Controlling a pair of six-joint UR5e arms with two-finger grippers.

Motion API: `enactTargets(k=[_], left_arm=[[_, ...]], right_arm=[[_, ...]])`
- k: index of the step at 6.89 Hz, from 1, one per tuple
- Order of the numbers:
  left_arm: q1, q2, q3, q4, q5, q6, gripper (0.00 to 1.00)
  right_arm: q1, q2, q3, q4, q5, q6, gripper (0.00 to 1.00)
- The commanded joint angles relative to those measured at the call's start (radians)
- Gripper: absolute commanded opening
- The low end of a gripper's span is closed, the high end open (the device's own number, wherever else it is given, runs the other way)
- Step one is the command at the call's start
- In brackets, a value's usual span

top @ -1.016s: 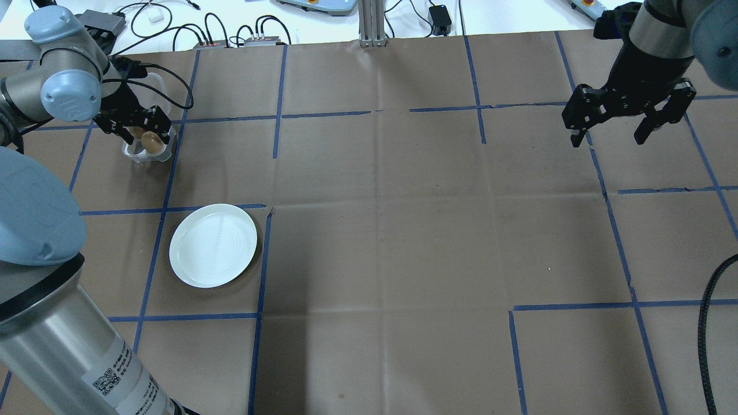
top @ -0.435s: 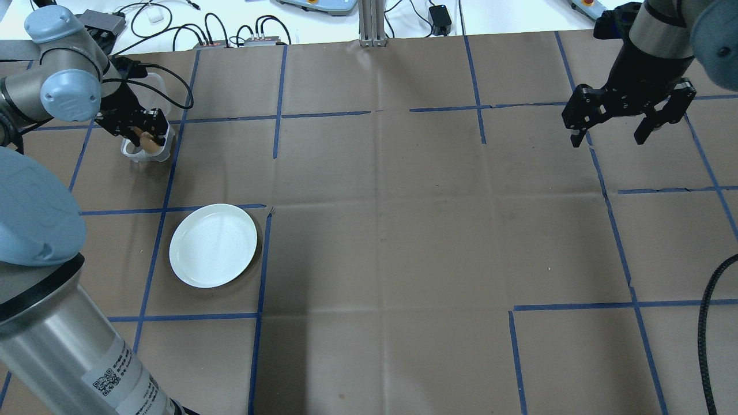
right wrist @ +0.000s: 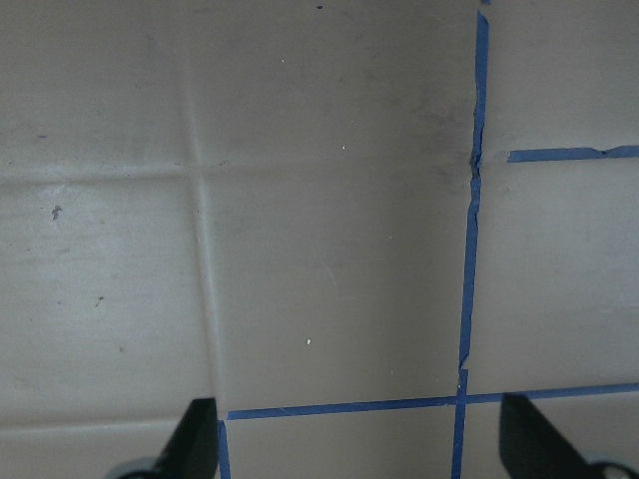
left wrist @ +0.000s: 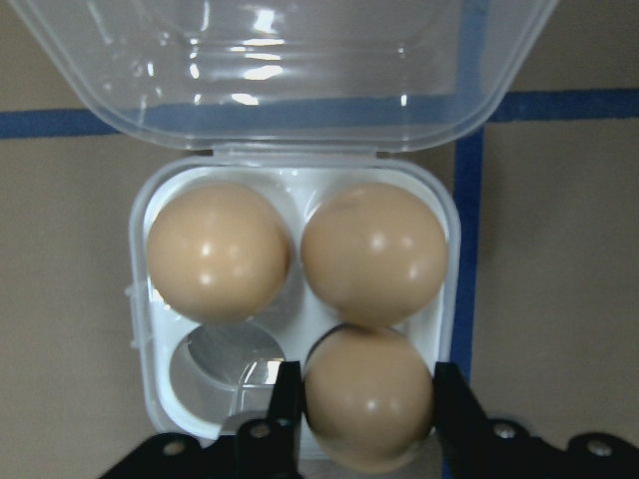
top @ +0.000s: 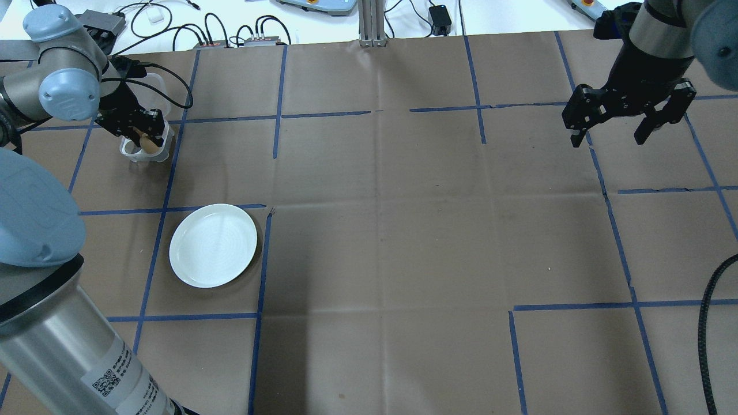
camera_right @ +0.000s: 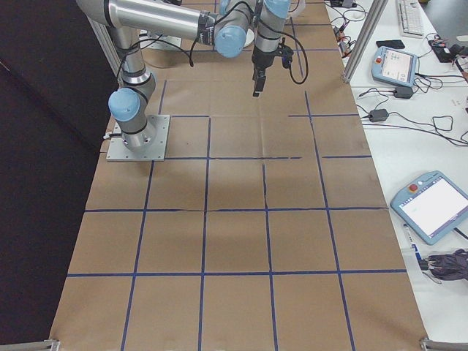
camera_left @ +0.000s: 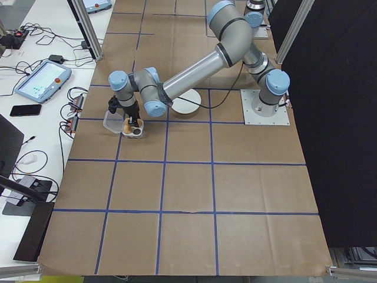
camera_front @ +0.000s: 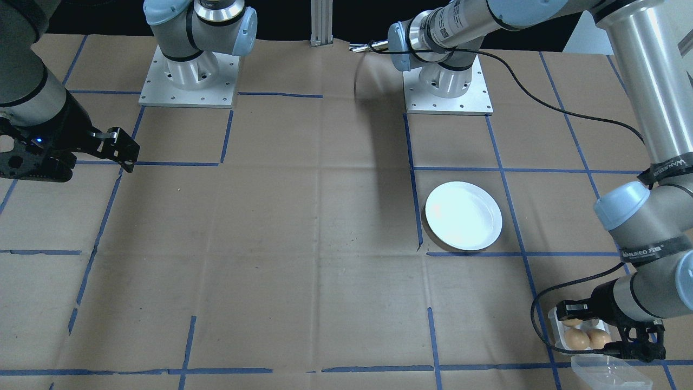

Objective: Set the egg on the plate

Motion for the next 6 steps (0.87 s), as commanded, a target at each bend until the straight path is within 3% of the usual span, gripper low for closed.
enactTargets(k=[1,3,6], left_arm=[[0.0,0.006,0.001,-0.002,0.0,-0.001,0.14],[0.0,0.039,0.012,-0.022,0.0,-0.001,0.0],[-0.024,0.176,-0.024,-0.151,-0.001,-0.095,0.0]], right_arm=[[0.0,0.0,0.0,0.0,0.0,0.0,1.0],[0.0,0.0,0.0,0.0,0.0,0.0,1.0],[0.0,0.0,0.0,0.0,0.0,0.0,1.0]])
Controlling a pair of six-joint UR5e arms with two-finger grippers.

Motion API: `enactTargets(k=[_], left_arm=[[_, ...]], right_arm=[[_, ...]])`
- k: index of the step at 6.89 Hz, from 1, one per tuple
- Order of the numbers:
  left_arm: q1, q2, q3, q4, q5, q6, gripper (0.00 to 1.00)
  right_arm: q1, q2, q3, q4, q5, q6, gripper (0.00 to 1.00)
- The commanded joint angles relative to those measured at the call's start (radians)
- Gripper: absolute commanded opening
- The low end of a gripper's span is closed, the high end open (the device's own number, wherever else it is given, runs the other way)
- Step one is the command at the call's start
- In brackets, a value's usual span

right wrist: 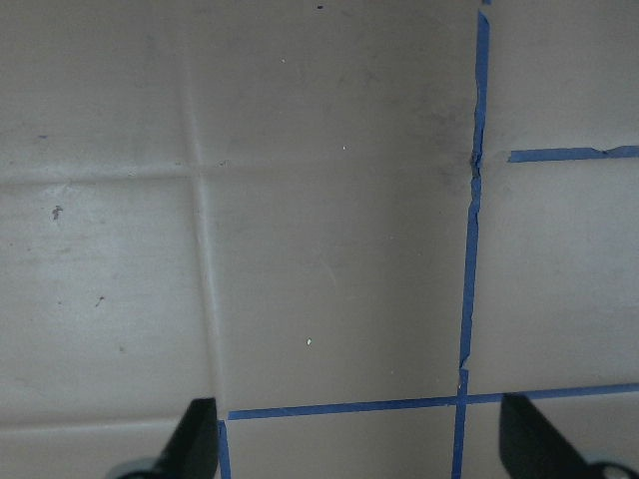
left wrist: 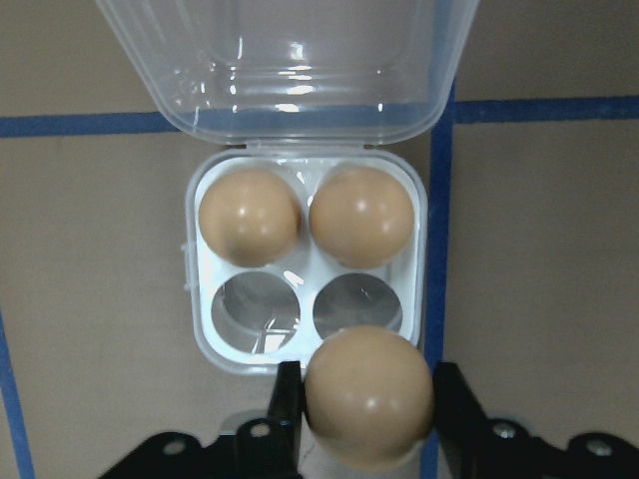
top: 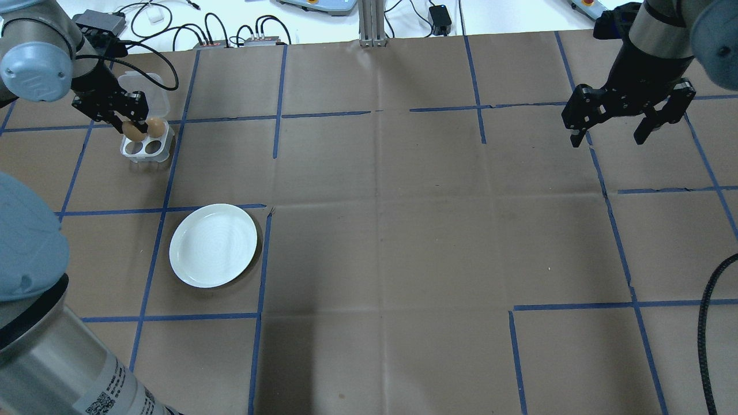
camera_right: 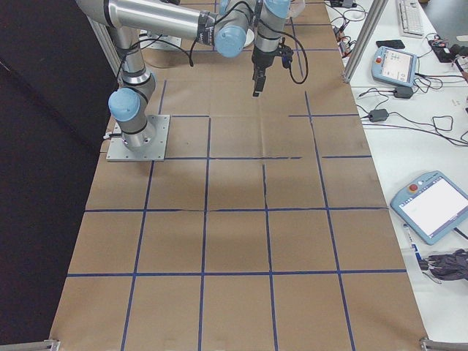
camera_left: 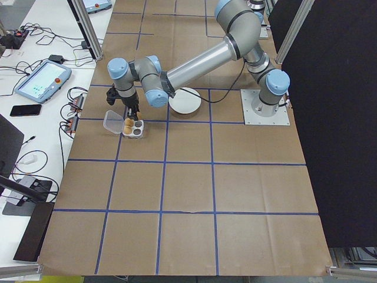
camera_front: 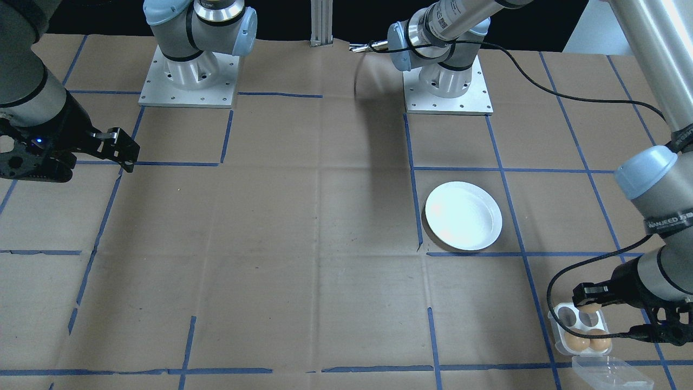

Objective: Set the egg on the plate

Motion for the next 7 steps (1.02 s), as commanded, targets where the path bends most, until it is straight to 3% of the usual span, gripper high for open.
enactTargets(k=[1,4,6,7], left_arm=[[-0.086,0.114,-0.085,-0.049,-0.001,-0.139,0.0],[-0.264,0.258,-0.286,-0.044,-0.008,-0.372,0.0],[-0.296,0.33,-0.472,-0.009,-0.008,-0.402,0.0],[-0.293,0.317,-0.536,0.093,-0.008,-0.39,0.0]], right_arm=[[0.0,0.0,0.0,0.0,-0.001,0.0,1.0],[0.0,0.0,0.0,0.0,-0.001,0.0,1.0],[0.0,0.0,0.0,-0.001,-0.001,0.0,1.0],[0.0,0.0,0.0,-0.001,-0.001,0.0,1.0]])
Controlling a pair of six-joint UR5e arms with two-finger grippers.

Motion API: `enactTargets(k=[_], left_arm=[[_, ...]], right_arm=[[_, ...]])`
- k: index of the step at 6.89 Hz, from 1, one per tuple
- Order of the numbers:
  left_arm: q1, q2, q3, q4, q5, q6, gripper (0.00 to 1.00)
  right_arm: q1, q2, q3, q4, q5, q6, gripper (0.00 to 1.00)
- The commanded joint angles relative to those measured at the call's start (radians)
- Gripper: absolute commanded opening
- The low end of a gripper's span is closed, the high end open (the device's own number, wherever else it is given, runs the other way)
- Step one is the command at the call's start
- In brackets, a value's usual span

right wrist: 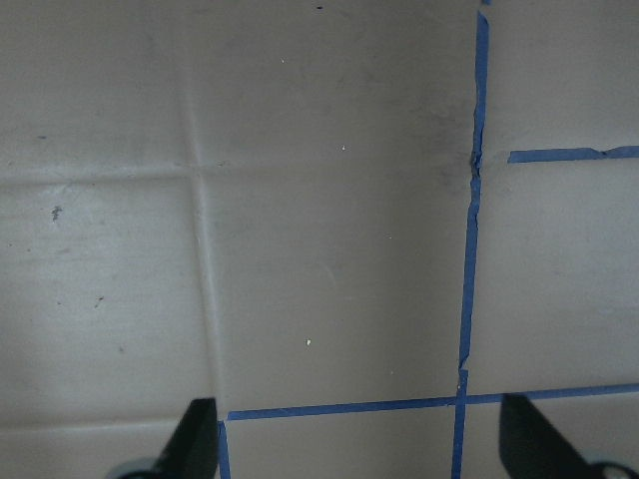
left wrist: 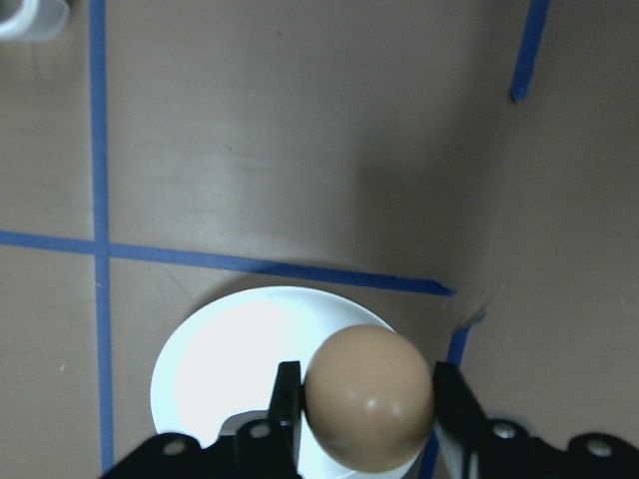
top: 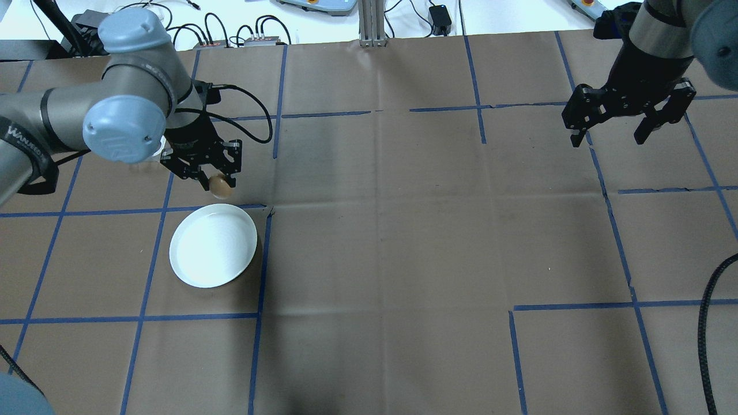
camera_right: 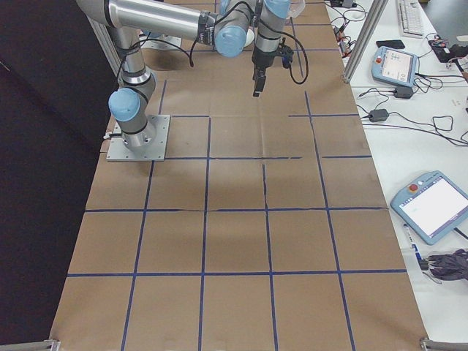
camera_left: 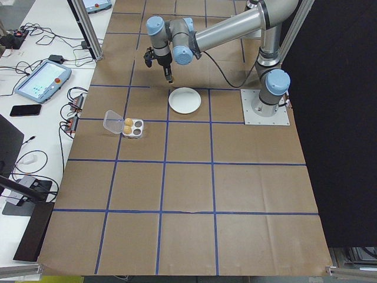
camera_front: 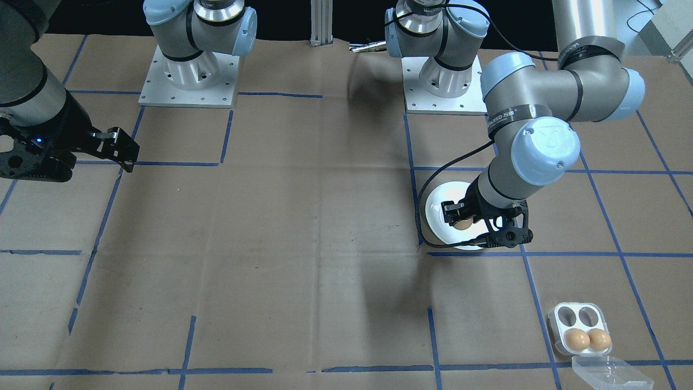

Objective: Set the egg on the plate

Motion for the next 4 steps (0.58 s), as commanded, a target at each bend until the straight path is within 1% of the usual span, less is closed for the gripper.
enactTargets(k=[1,2,3,4], left_arm=[[0.002,-0.012,-0.147,0.186,0.003,0.007,0.0],[0.002,-0.017,-0.176,0.194,0.004,0.008,0.0],[0.004,-0.015,-0.178,0.194,0.006,0.008,0.02],[0.004,-0.021,-0.176,0.194,0.006,0.008,0.61]], right_arm=[[0.0,0.0,0.0,0.001,0.0,0.0,1.0],[0.0,0.0,0.0,0.001,0.0,0.0,1.0],[0.0,0.0,0.0,0.001,0.0,0.0,1.0],[0.0,0.0,0.0,0.001,0.0,0.0,1.0]])
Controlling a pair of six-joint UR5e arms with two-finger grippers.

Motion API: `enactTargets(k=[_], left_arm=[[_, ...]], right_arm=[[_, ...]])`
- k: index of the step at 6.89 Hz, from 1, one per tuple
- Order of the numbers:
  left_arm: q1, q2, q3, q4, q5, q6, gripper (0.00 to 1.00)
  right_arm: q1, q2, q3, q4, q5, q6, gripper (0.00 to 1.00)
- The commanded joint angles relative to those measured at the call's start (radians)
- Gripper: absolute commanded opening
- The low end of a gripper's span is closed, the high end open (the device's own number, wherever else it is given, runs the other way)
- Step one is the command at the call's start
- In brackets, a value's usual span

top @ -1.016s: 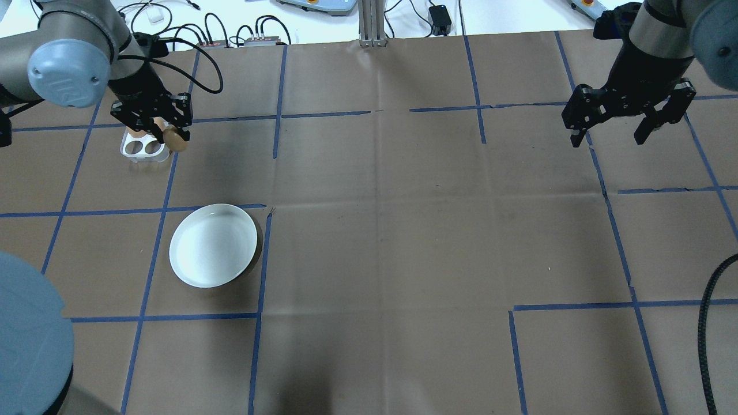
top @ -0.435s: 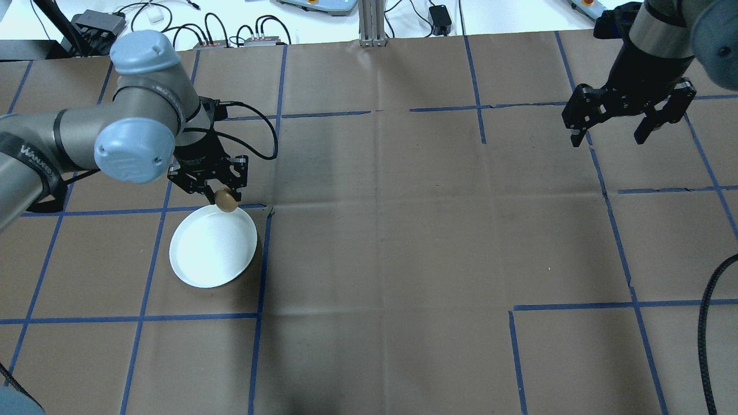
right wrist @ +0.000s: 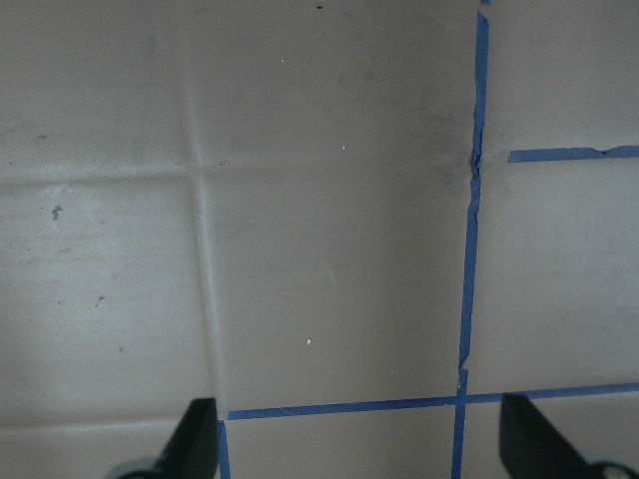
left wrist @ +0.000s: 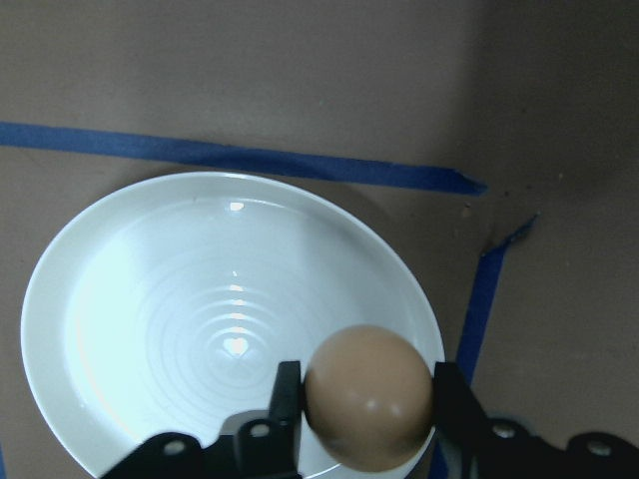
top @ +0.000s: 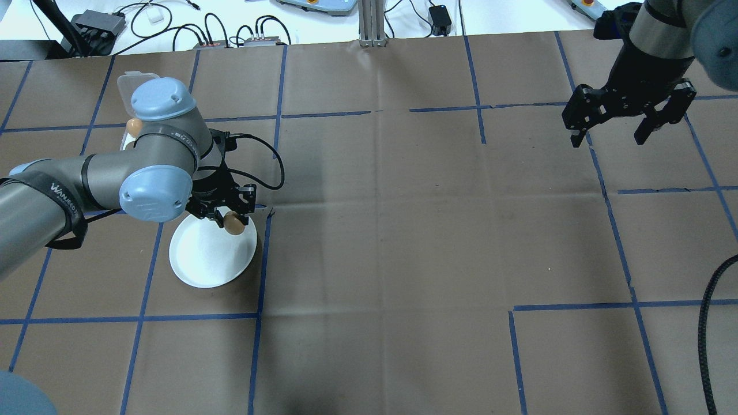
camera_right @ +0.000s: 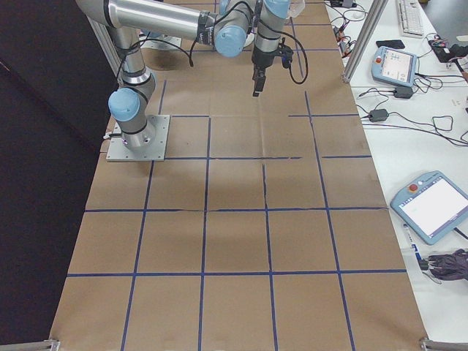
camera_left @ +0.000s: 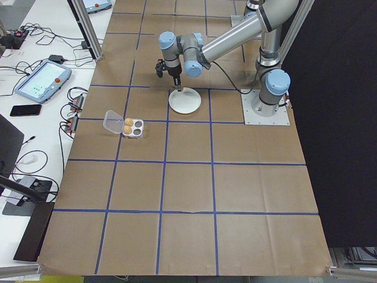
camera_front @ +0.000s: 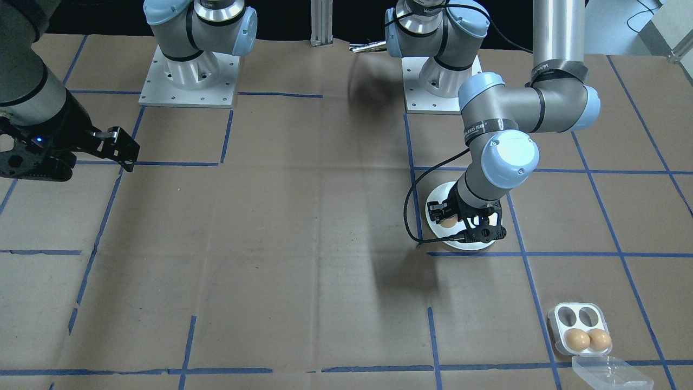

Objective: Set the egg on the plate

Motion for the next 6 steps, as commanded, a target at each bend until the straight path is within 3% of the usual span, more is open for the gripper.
enactTargets(k=[1,4,6], left_arm=[[0.002,0.001,0.003,0.002,0.002,0.0,0.99],[0.037,0.071,0.067,-0.035,0.001,0.0,1.0],[0.076,0.085,0.231,-0.179,-0.002,0.029,1.0]], right_arm=[[0.0,0.0,0.0,0.0,0.0,0.0,1.0],[0.0,0.0,0.0,0.0,0.0,0.0,1.0],[0.0,0.0,0.0,-0.001,0.0,0.0,1.0]])
